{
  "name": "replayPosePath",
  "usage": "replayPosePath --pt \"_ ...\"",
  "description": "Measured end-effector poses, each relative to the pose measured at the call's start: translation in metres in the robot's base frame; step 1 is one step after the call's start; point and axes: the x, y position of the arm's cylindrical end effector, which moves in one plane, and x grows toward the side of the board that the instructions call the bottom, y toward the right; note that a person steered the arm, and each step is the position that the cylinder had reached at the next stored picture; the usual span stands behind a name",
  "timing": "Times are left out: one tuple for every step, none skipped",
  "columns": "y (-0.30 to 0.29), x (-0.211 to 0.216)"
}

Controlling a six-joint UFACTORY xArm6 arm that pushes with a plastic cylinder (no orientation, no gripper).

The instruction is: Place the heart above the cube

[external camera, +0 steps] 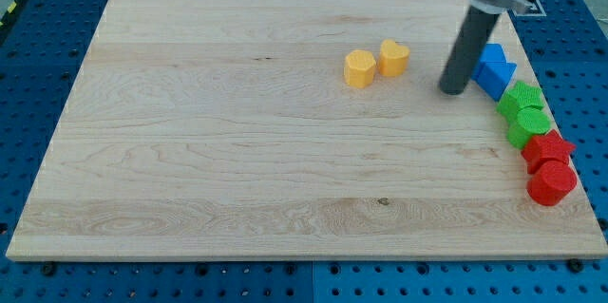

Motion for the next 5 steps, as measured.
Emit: replayPosePath --pt "-0.054 -0.001" --pt "-0.057 -0.035" --pt "-0.013 -0.068" --pt "-0.004 -0.065" --pt "-0.039 -0.061"
